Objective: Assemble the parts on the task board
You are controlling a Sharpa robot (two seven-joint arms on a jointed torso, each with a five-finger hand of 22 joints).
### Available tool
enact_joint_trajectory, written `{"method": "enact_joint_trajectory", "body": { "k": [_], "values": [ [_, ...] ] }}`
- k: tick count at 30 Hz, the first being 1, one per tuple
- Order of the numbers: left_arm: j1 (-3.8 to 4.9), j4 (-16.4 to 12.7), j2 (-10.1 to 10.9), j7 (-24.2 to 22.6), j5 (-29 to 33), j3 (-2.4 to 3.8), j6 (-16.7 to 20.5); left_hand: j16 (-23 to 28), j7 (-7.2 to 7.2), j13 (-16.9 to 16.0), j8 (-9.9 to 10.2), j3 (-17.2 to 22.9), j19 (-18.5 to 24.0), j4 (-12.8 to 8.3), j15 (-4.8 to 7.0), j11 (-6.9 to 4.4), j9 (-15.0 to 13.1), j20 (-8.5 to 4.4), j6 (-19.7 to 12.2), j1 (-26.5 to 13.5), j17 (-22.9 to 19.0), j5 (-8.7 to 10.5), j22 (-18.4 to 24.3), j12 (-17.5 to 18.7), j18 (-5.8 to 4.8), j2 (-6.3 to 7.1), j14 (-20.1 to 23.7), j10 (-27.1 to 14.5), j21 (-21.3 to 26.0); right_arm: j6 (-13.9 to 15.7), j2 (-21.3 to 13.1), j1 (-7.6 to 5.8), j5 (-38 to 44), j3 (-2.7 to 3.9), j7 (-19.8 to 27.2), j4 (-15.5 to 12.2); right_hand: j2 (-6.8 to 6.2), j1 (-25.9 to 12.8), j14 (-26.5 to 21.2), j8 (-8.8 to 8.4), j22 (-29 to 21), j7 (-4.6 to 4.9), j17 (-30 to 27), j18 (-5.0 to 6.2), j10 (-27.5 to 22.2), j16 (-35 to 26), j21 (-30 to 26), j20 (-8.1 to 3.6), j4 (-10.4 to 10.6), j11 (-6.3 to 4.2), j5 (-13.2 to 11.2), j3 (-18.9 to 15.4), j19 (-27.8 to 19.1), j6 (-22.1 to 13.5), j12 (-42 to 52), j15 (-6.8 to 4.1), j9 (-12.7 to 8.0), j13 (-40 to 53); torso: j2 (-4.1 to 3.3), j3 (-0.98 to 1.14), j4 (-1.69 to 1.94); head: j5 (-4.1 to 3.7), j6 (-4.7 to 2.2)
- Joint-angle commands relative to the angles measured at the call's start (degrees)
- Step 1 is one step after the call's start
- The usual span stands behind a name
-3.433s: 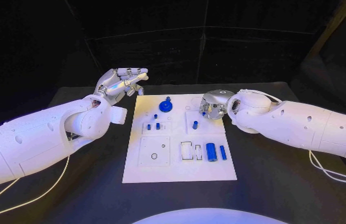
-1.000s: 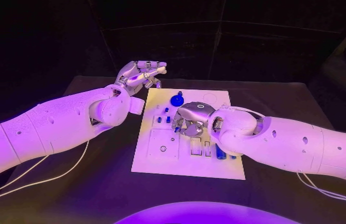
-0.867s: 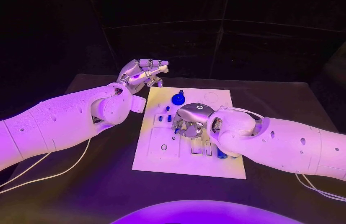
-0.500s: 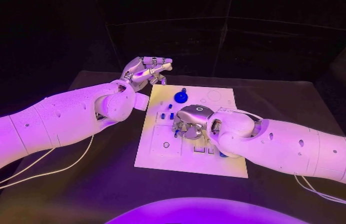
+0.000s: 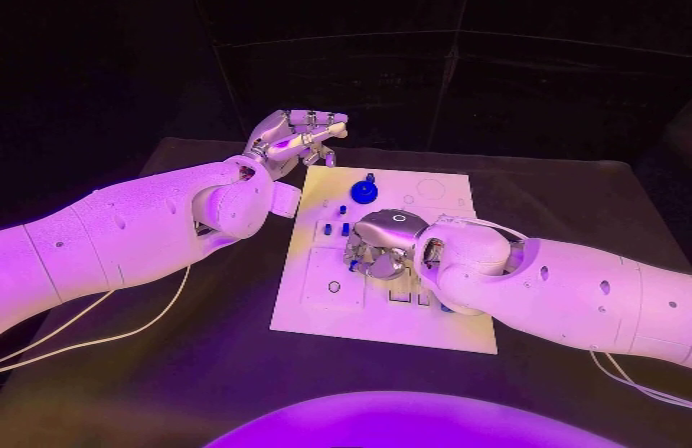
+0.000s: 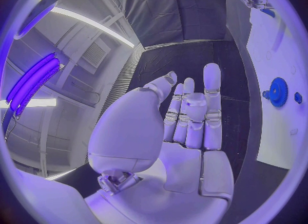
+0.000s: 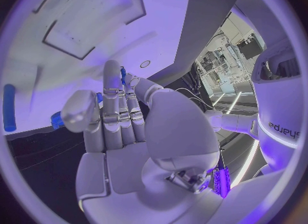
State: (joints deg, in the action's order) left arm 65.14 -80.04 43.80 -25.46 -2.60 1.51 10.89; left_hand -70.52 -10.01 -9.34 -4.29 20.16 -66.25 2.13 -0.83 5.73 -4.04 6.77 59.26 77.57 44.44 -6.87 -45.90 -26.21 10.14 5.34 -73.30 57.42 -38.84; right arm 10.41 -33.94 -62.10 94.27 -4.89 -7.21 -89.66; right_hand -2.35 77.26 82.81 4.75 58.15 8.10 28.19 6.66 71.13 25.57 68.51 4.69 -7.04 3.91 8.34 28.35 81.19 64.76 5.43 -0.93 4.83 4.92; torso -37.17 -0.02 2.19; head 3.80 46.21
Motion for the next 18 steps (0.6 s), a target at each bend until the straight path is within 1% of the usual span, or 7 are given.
{"method": "enact_joint_trajectory", "body": {
  "k": [1, 10, 18],
  "values": [
    [0.09, 0.01, -0.07, -0.05, 0.22, 0.04, -0.80, -0.03, 0.12, -0.05, -0.35, -0.46, -0.17, 0.01, -0.26, -0.04, 0.00, 0.14, -0.47, 0.12, 0.00, 0.16, 0.09, -0.20, 0.33, -0.11, -0.05, -0.52, 0.30, -0.75, -0.17, -0.03, 0.73, -0.01, 0.36, -0.16, -0.57, 0.22, -0.03, 0.00, 0.01, 0.31, 0.09, -0.38, -0.05, -0.35, 0.15, -0.08, -0.09, 0.18, 0.36, 0.34, -0.19, 0.15, -0.12, -0.14, 0.04, 0.05, 0.04, -0.03, 0.02, 0.07, 0.02],
    [0.09, 0.10, -0.10, 0.05, 0.22, 0.04, -0.96, -0.03, 0.11, -0.05, -0.35, -0.47, -0.17, 0.01, -0.26, -0.04, 0.00, 0.14, -0.48, 0.11, 0.01, 0.16, 0.10, -0.21, 0.33, -0.11, -0.05, -0.53, 0.31, -0.19, -0.55, -0.02, 1.77, -0.01, -0.18, -0.40, -0.57, 0.19, -0.03, 0.00, 0.04, 0.31, 0.10, -0.39, -0.03, -0.35, 0.18, -0.08, -0.08, 0.18, 0.38, 0.34, -0.19, 0.16, -0.12, -0.13, 0.04, 0.06, -0.02, 0.00, 0.01, 0.09, 0.05],
    [0.09, 0.25, -0.14, 0.16, 0.22, 0.04, -1.10, -0.04, 0.10, -0.07, -0.36, -0.51, -0.19, 0.02, -0.27, -0.02, 0.00, 0.15, -0.52, 0.11, 0.02, 0.16, 0.12, -0.26, 0.32, -0.11, -0.06, -0.58, 0.33, 0.19, -0.60, -0.01, 2.08, -0.01, -0.07, -0.61, -0.60, 0.15, -0.03, 0.00, -0.03, 0.31, 0.12, -0.38, 0.01, -0.36, 0.14, -0.07, -0.05, 0.18, 0.39, 0.33, -0.23, 0.19, -0.11, -0.12, 0.04, 0.07, 0.00, -0.02, 0.01, 0.07, 0.08]
  ]
}}
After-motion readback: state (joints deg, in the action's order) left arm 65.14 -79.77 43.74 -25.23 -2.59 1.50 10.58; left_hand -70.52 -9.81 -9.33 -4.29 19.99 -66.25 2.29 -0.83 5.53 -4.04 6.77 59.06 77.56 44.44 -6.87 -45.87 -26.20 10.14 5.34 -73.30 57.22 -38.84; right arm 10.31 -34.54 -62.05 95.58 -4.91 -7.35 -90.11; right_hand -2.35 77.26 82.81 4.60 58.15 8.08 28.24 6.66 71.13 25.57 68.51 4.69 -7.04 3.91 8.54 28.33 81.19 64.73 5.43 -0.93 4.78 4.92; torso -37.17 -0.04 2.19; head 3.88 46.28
